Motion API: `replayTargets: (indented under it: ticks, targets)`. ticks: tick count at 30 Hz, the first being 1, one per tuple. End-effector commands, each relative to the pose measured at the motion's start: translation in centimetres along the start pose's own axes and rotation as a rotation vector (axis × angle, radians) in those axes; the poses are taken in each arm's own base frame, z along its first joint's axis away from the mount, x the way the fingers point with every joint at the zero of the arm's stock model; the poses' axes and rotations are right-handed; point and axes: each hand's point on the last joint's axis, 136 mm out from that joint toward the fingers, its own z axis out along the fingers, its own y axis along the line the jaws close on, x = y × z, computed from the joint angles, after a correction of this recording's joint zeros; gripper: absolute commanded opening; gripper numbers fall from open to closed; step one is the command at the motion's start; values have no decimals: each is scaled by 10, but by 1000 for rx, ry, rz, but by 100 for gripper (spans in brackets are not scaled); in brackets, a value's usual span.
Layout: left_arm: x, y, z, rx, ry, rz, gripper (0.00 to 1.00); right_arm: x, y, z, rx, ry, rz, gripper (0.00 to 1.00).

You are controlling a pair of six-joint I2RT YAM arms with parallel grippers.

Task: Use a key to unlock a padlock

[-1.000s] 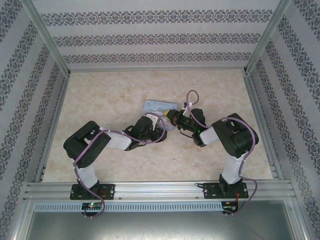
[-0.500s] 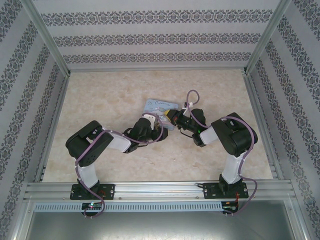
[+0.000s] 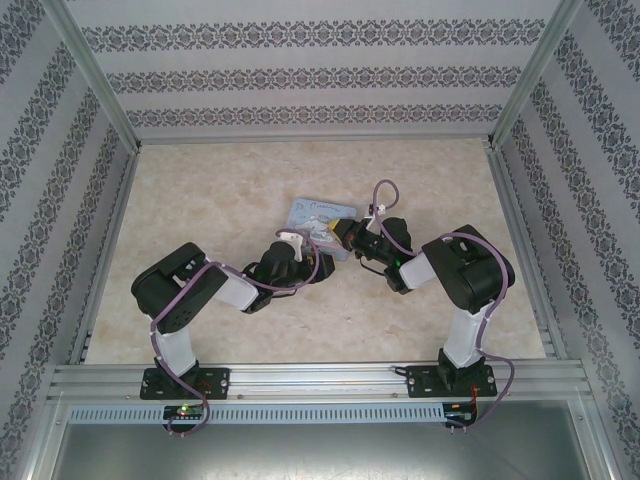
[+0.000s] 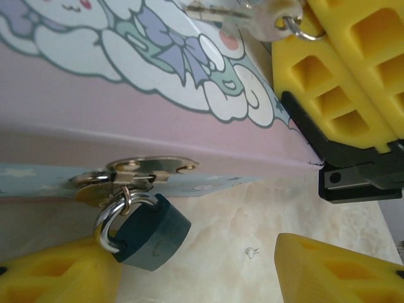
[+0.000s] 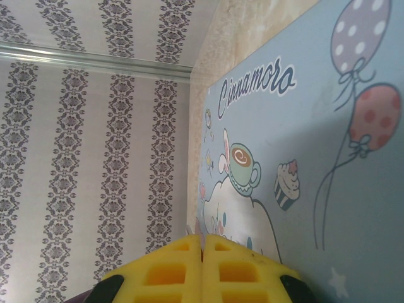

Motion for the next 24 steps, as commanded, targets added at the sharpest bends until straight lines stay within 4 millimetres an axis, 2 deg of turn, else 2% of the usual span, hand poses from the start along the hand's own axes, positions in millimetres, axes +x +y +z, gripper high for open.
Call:
replayTargets:
  ticks: [1,8,14,19,24]
  targets:
    - [-9,-14,1,67,-46,-42,65,2,-13,0,33,-2,19,0]
    - [-8,-9,7,116,-91,-157,63,2,-13,1,31,-4,21,0]
    - [-7,-4,5,116,-108,-188,62,2,-13,1,29,-2,21,0]
    - [-6,0,3,98,-115,-200,57,2,-14,1,29,-2,25,0]
    - [-5,5,2,80,-116,-208,48,2,-15,1,28,-4,26,0]
